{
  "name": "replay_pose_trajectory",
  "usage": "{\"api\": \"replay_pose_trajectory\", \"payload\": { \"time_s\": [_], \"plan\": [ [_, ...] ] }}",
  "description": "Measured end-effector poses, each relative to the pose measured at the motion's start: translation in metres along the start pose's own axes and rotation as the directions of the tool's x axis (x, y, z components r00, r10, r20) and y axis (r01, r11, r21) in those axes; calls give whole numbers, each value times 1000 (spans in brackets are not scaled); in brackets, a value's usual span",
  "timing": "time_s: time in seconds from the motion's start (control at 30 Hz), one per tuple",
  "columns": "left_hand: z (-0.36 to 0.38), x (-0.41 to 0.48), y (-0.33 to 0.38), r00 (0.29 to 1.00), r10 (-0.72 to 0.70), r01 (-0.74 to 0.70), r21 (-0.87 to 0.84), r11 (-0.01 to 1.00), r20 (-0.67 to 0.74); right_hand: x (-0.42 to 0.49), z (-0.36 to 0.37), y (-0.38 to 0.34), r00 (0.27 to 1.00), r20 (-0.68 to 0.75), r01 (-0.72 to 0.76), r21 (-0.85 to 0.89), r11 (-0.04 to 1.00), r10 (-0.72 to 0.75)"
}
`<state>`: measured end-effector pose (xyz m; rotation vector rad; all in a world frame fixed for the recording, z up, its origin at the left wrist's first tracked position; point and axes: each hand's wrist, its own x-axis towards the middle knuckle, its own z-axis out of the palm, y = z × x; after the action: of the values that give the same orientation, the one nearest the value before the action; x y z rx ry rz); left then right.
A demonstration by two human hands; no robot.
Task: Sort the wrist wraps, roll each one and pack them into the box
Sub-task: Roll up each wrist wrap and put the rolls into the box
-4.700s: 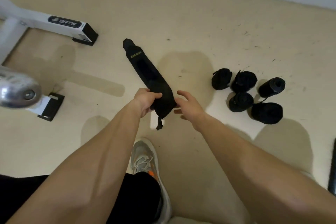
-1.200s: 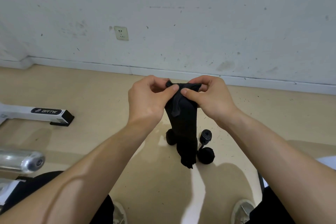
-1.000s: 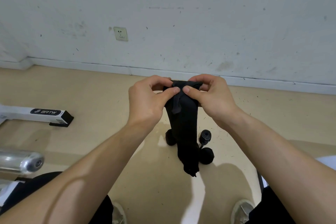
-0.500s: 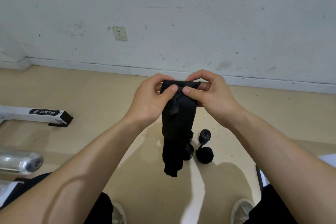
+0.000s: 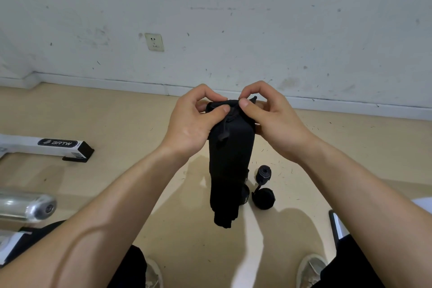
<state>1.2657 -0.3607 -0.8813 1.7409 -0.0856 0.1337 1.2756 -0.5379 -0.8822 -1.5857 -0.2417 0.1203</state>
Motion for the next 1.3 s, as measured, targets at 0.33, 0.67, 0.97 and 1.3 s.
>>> {"api": "replay_pose_trajectory", "payload": {
  "time_s": [0.33, 0.67, 0.97, 1.3],
  "plan": [
    [-14, 3, 7, 955, -216, 260, -222, 940, 204, 3, -7, 5, 1000, 18, -8, 16, 1000, 8],
    [-9, 3, -1, 956, -275, 288, -153, 945, 101, 4, -8, 7, 993, 62, -101, 92, 991, 96],
    [-10, 4, -6, 960, -263, 276, -171, 946, 97, 6, -14, 9, 983, 127, -127, -70, 989, 135],
    [-4, 6, -15, 968, -214, 224, -66, 972, 132, 5, -7, 6, 996, -57, -75, -63, 995, 72]
  ]
}}
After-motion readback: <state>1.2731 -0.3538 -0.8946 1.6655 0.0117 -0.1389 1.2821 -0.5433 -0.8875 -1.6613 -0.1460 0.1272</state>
